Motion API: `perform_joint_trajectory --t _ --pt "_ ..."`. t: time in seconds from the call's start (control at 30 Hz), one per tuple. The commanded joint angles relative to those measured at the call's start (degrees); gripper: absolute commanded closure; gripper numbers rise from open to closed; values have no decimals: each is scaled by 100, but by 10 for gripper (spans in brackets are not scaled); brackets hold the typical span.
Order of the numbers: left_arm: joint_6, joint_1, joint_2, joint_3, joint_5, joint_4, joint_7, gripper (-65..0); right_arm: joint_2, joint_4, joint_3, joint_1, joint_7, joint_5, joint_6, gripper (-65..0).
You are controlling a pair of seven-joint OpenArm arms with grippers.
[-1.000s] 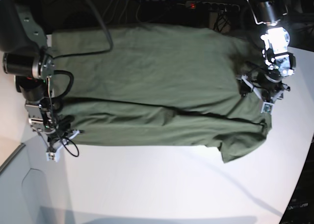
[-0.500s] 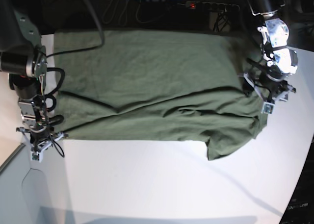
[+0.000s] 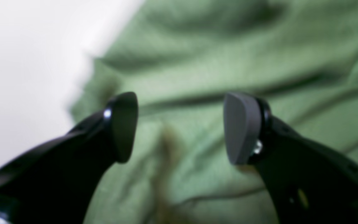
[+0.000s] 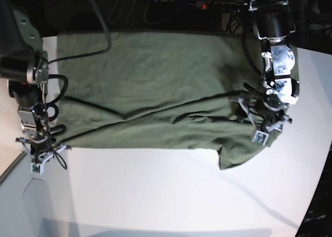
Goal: Layout the t-shirt on the table in an organized manner, then fold the t-shirt properly
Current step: 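Release the shirt and move both grippers toward the hem to smooth it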
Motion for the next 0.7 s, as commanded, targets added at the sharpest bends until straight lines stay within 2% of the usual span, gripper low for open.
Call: perform_joint_trajectory --t 0.0,0.03,0.17,0.23,0.43,0.6,0.67 --pt "75 -269 -112 2 -52 -102 -125 -417 90 250 13 70 123 32 -59 0" --pt "75 -357 -147 2 -52 -331 -143 -417 108 470 13 -79 123 32 -33 0" --pt "110 -691 -288 2 -87 -1025 -169 -417 99 1630 22 -818 70 32 416 0" --pt "145 -893 -340 11 -87 -1351 -178 -417 81 2369 22 -1240 -211 32 565 0" --pt "154 -1552 -393 -6 -96 -2423 -231 -417 -253 4716 22 -2383 -1451 32 636 0" --pt "162 -1974 -393 -6 -96 -3337 -987 -417 -604 6351 13 -3156 -2664 32 671 0" --pt "198 -2185 -393 -6 -96 -3768 -1206 -417 -745 6756 -5 -3350 -3183 32 996 0"
